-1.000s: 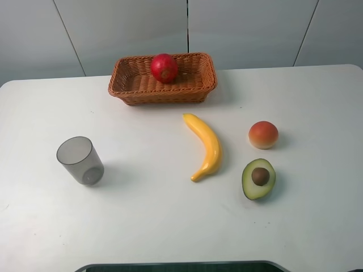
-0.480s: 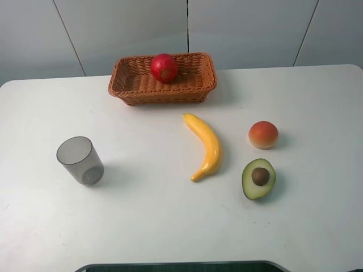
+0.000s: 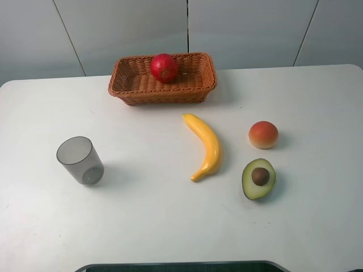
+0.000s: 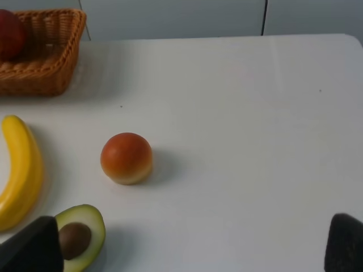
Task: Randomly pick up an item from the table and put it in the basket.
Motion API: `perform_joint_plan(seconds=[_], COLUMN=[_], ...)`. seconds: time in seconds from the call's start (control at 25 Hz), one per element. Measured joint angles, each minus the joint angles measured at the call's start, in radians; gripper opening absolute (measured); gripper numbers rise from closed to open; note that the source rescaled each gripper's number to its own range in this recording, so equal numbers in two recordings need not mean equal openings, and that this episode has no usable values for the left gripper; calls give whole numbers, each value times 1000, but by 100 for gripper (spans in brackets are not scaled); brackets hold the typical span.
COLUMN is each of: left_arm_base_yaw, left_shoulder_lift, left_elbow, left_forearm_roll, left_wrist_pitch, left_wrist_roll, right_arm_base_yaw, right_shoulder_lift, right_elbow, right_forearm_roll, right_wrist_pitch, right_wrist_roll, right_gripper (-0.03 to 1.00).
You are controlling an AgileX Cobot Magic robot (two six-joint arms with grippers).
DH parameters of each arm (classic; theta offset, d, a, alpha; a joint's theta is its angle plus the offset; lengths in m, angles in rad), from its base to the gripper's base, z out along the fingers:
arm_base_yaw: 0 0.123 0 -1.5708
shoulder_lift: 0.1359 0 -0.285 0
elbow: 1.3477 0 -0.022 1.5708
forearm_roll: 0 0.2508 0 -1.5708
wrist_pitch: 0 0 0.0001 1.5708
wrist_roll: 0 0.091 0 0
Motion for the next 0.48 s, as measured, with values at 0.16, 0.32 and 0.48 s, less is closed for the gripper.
perform_joint_plan(seconds=[0.16,0.32,0.48], left_arm_base_yaw=[0,0,0], left_shoulder_lift=[0,0,0], left_elbow=[0,0,0], left_forearm_roll=[0,0,0], left_wrist_pitch=[0,0,0], left_wrist_roll=[0,0,0], right_arm_base_yaw=[0,0,0], right_shoulder_lift=[0,0,0], right_elbow=[0,0,0], right_forearm_roll=[0,2,1], right_wrist_pitch=[0,0,0], right_wrist_roll=[1,4,8], right_gripper=[100,100,100])
